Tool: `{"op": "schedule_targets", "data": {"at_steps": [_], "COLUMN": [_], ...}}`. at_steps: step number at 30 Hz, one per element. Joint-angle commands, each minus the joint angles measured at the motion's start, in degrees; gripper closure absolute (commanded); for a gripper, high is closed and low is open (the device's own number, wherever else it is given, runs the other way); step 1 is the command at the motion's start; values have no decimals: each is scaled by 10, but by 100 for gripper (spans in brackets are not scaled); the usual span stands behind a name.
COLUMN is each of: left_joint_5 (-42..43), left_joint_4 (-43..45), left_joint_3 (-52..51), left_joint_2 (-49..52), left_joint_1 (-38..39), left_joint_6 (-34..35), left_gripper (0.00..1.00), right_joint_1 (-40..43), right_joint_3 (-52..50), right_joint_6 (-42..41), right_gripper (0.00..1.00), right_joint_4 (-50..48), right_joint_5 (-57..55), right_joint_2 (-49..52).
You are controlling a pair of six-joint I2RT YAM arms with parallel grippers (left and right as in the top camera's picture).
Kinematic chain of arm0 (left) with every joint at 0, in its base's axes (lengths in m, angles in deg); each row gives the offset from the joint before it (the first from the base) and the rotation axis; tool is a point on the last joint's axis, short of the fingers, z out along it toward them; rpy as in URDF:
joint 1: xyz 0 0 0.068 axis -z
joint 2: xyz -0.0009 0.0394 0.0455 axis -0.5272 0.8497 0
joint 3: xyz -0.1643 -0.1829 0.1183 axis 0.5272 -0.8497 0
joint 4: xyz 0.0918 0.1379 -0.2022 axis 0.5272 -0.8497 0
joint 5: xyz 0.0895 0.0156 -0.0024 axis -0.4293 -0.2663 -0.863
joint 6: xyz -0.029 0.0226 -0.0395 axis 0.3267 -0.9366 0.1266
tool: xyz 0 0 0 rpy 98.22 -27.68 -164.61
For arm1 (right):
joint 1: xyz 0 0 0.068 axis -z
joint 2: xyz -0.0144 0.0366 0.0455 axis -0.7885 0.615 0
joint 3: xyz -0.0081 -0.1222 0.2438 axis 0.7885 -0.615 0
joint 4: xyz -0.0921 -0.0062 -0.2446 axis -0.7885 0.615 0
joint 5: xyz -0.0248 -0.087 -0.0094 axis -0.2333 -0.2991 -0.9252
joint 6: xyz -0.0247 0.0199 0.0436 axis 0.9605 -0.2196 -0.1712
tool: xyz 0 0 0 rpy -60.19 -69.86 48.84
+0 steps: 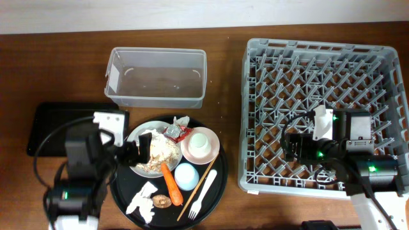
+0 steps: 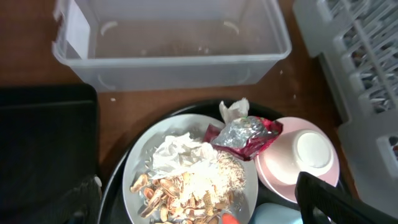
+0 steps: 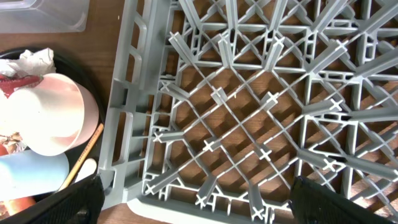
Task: Sort waste into correct bins and load items into the dishwasher rack
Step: 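Move the left gripper over the plate toward the tissue and wrapper, then grasp the white tissue with the left gripper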
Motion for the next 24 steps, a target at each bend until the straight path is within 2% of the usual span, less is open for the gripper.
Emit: {"op": "schedule_targets", "data": {"at_steps": [1,4,5,6,10,13,16,19,21,24], "left_joint_5": [15,15,15,16,7,-52,-68,-68,-68,-68], "left_joint_4": [1,-1,-3,-6,-10,-14,-14,-11,-6,5], "left_joint_3": [49,56,56,56,56,55,55,55,55,56], "left_joint_2": [124,233,264,280,330,360,386,405,406,405], "left_joint_1": [-2,-2,-1,0,43,73,85,85,85,85], "left_joint_6": [1,2,2,2,2,2,2,2,2,2], "left_gripper": [1,11,20,23,28,29,30,35,48,51], "right_joint_1": [-3,-3,-3,-3,-3,-3,-3,-3,-3,-3], "right_joint_3": [14,13,13,13,13,13,13,13,13,13], "right_joint_6": [-2,-1,-1,-1,-1,-1,-1,-1,-1,-1], "right_gripper": [2,2,2,2,2,2,2,2,2,2], "right_joint_4": [2,2,2,2,2,2,2,2,2,2], "right_joint_5": [7,7,7,7,7,7,7,7,7,7], "right_joint_2": [-1,-1,-1,-1,-1,-1,-1,-1,-1,-1]}}
